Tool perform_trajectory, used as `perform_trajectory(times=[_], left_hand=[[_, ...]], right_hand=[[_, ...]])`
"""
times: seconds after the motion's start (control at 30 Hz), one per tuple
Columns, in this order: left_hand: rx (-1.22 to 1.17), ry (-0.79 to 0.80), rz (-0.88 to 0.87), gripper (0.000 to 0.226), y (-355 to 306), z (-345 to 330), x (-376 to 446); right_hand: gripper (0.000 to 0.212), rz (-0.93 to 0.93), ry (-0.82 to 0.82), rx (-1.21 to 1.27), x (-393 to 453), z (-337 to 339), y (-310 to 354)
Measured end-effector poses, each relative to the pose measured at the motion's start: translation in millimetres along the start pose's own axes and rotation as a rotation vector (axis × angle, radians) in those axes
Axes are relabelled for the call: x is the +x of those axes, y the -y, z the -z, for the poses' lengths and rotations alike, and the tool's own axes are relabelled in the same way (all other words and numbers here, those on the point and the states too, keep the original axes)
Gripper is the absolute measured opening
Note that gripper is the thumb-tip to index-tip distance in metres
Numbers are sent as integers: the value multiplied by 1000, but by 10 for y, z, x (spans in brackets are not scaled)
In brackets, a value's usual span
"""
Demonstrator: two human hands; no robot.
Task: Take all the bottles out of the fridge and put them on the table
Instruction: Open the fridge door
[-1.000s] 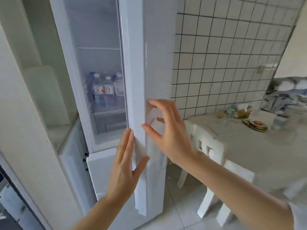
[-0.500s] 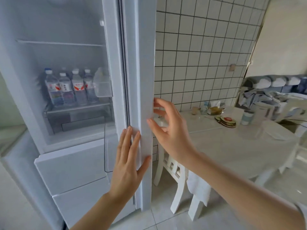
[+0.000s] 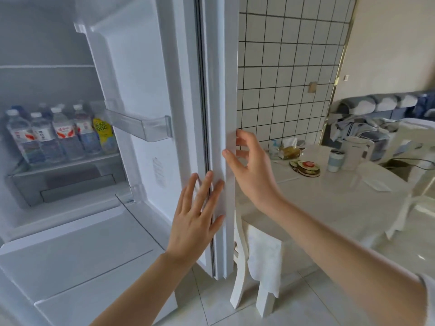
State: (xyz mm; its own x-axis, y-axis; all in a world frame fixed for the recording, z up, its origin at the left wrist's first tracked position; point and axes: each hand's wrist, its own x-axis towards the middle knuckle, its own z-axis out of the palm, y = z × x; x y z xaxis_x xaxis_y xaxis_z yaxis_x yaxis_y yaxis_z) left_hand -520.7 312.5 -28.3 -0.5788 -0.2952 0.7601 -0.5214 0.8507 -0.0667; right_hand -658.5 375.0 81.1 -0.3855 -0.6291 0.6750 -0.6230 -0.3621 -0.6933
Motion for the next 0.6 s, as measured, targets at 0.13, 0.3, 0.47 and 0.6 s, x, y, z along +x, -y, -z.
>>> perform_trajectory(times=[0.13,0.3,0.47,0.6], left_hand=[[58,8,-61,77,-84,-322,258],[24,6,-72,71,-217,-737,595],[-16,-8,-46,71,-271,-1083,881],[-16,-99,-46,65,-283,-1270,912]], right_hand=[[35,-23,-17,-23,230,196,-291],[29,-63,-41,-57,546,395,-671],[20,-91,-83,-108,802,445,-954],[21,-42,-65,-160,839,445,-1013]])
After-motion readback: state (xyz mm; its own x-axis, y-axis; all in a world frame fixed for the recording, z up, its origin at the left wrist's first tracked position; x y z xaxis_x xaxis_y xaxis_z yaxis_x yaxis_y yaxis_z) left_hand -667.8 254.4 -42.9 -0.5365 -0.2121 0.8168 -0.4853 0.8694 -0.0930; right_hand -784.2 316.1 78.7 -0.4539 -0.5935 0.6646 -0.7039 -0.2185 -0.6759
